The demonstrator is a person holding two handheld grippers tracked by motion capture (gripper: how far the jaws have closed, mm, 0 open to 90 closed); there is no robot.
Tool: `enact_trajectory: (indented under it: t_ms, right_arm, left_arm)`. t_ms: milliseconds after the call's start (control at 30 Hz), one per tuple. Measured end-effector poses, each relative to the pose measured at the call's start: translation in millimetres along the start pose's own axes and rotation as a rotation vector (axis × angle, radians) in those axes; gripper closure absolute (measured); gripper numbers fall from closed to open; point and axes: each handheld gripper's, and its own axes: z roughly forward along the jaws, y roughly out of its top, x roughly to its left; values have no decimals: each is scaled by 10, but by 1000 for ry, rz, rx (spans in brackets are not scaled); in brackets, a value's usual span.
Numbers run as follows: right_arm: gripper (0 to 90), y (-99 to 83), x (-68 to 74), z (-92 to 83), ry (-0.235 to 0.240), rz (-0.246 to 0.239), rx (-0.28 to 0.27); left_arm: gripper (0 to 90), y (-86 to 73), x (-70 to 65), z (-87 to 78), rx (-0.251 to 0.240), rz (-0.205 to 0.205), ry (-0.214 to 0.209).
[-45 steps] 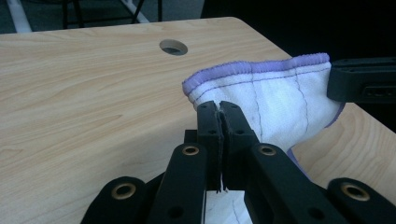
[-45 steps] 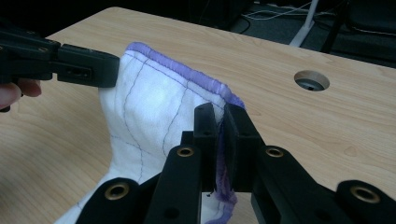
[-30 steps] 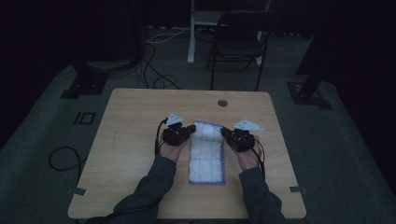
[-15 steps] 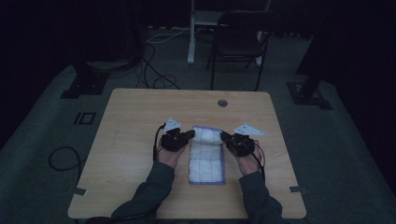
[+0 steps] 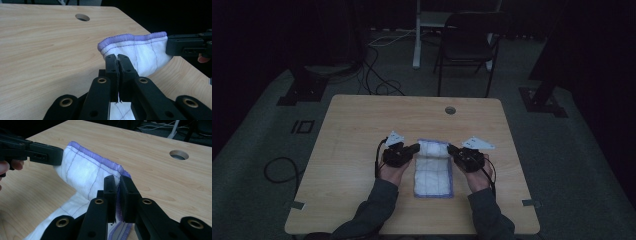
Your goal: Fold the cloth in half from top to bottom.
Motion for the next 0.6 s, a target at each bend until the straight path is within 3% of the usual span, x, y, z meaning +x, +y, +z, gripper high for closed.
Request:
enact_trajectory:
  t_ms: [600]
  right_arm:
    - [849, -181, 114, -59, 30, 0, 11]
  left_arm:
    - [883, -219, -17, -88, 9, -27, -14]
